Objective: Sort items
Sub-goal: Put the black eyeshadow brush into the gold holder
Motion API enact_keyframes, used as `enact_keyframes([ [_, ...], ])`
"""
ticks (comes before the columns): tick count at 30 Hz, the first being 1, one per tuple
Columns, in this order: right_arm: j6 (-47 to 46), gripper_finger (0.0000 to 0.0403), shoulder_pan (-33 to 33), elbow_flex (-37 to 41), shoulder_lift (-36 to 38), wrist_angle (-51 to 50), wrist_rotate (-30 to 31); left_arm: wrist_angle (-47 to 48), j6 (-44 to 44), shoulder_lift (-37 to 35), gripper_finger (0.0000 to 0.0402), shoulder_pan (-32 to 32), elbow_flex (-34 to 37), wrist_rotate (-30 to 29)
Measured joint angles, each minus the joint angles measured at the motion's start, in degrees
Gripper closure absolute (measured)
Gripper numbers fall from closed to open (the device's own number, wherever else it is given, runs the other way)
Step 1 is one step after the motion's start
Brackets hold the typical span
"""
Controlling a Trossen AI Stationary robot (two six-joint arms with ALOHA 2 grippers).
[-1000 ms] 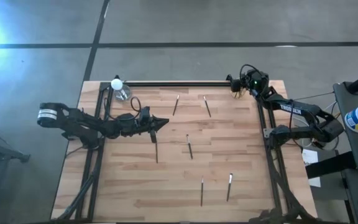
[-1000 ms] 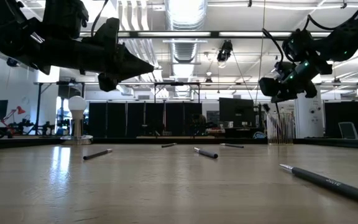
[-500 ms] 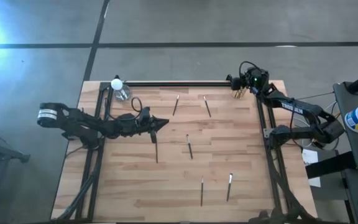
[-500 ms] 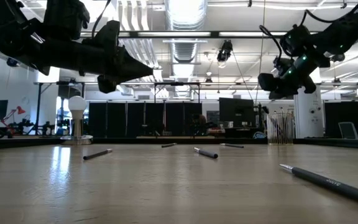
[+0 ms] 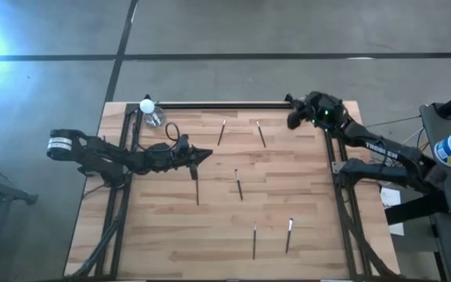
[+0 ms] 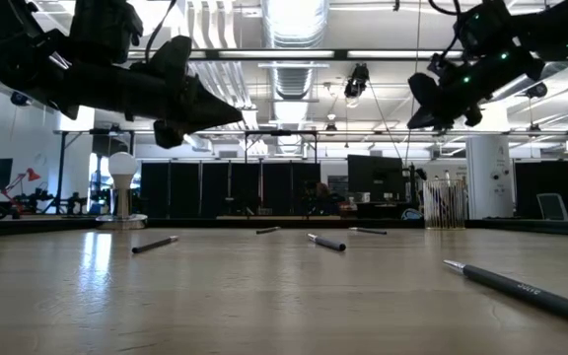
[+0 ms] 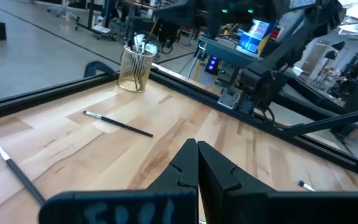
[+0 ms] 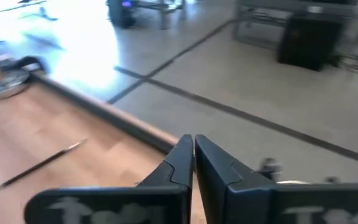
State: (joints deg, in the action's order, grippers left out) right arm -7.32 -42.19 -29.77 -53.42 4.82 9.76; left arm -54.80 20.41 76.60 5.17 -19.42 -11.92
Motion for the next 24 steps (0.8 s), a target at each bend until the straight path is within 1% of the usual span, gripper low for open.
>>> enact_keyframes([
  [7,-0.47,0.0394,11.68,3.61,0.78,0.33,0.13,0.89,0.08,0.00,0.0402,0.00,0.00,-0.11],
  [13,-0.63,0.0394,20.11,7.85,0.02,8.80,0.25,0.90,0.79,0.00,0.0401,0.00,0.00,-0.09],
  [15,-0.65,0.0394,22.17,9.54,-0.06,12.04,0.26,0.95,1.81,0.00,0.0402,0.00,0.00,-0.25],
  [19,-1.13,0.0394,25.19,13.17,-0.07,18.76,0.26,2.26,4.14,0.00,0.0400,0.02,0.00,-4.78],
  [24,-1.59,0.0394,27.01,17.17,0.05,24.58,0.40,9.90,6.07,0.00,0.0382,-0.01,-2.24,-5.53],
])
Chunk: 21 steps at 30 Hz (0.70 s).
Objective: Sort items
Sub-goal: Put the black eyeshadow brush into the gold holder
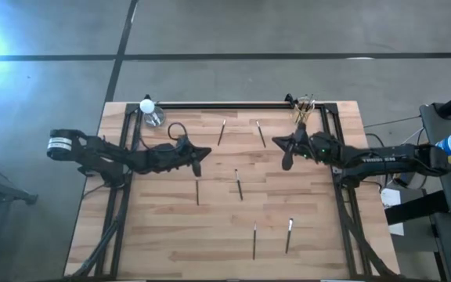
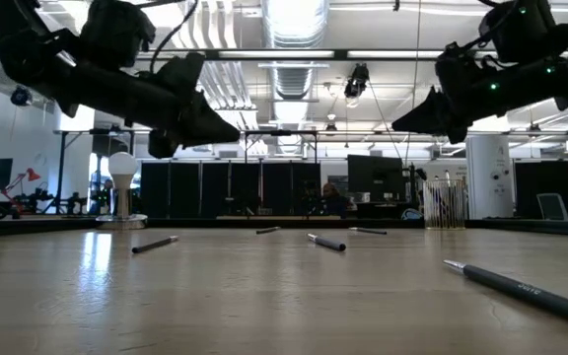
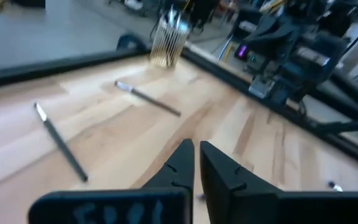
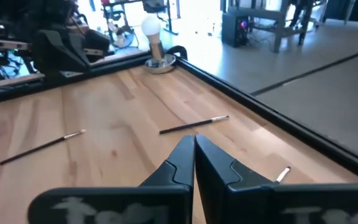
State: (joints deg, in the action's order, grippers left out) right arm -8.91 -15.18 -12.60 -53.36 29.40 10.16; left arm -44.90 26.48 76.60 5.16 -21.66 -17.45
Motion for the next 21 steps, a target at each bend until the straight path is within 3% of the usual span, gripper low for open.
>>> enact_keyframes([
  [8,-1.62,0.0394,0.33,2.41,0.02,2.00,0.01,26.84,6.72,0.00,0.0343,-0.77,-10.09,-0.02],
  [16,-1.18,0.0394,0.35,2.56,0.00,2.48,-0.04,62.52,22.62,0.00,0.0327,-4.60,-20.95,-0.02],
  [21,-0.75,0.0394,0.82,2.56,0.00,2.48,-0.18,71.56,34.78,0.05,0.0326,-7.59,-21.96,0.00],
])
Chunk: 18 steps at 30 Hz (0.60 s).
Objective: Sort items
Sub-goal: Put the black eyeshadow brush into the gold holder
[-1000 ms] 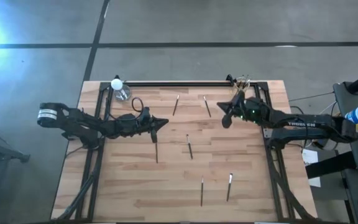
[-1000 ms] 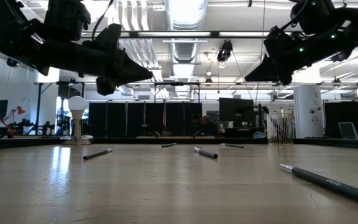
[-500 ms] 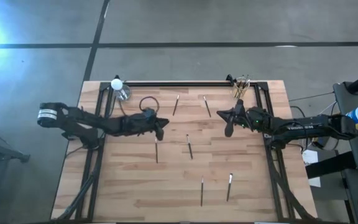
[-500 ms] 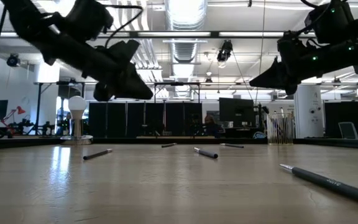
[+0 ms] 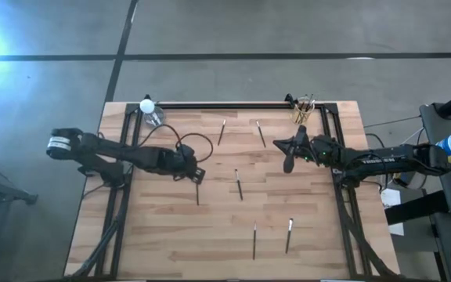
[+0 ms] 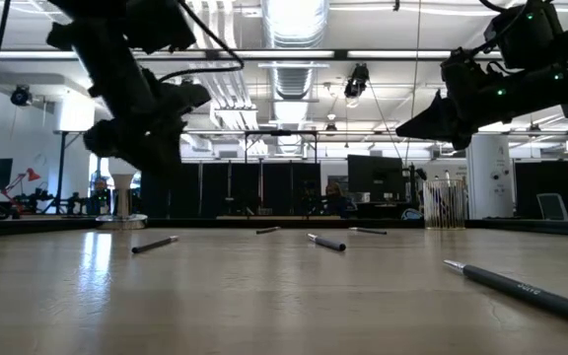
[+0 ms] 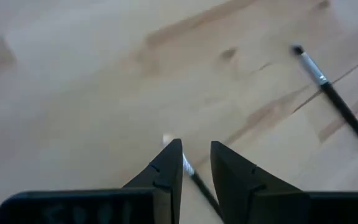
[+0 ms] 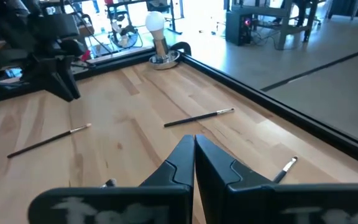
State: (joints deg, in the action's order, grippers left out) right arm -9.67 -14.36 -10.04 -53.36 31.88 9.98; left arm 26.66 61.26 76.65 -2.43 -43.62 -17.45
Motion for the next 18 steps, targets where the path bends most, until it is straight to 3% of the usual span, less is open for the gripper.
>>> enact_keyframes([
  [7,1.13,0.0394,1.21,0.00,0.00,0.49,0.01,-0.86,7.44,3.11,0.0326,-0.99,1.88,0.20],
  [18,1.24,0.0394,1.39,0.00,0.00,0.68,0.07,-4.70,10.00,11.81,0.0326,-0.62,0.28,0.22],
])
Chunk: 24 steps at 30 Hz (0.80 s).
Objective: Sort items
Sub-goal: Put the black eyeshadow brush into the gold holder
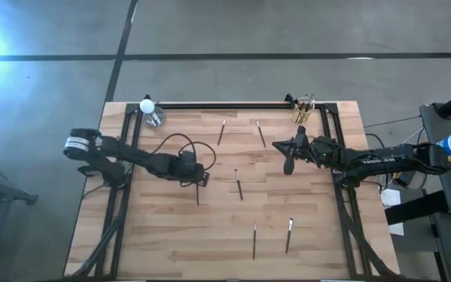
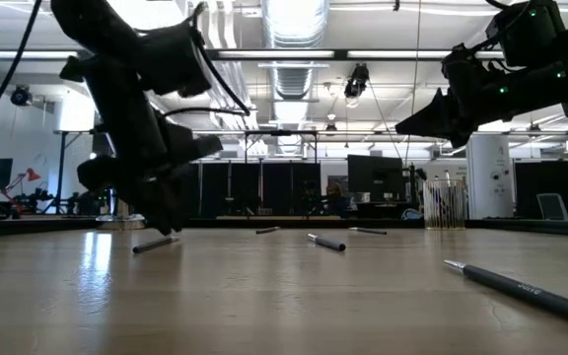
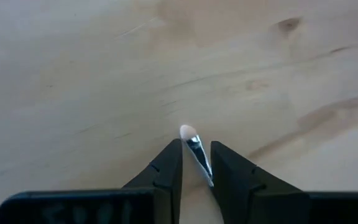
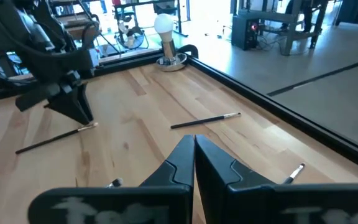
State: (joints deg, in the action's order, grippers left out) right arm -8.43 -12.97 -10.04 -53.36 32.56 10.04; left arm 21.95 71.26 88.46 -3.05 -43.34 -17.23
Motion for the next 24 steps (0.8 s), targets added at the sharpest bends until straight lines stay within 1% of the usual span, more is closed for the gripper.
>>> enact_keyframes([
  [6,-0.17,0.0394,0.27,0.00,0.00,-0.01,0.18,0.10,0.66,3.60,0.0325,0.78,-1.21,-0.28],
  [15,-0.15,0.0394,0.68,0.00,0.00,0.00,0.37,-0.14,-0.82,5.69,0.0329,0.85,-1.07,-0.74],
  [18,-0.15,0.0394,0.71,0.00,0.00,-0.01,0.37,-0.15,-2.04,5.99,0.0346,0.87,-0.95,-0.91],
  [24,-0.15,0.0394,0.74,0.00,0.00,-0.02,0.39,-1.17,-4.33,5.94,0.0394,0.88,-0.65,-2.43],
])
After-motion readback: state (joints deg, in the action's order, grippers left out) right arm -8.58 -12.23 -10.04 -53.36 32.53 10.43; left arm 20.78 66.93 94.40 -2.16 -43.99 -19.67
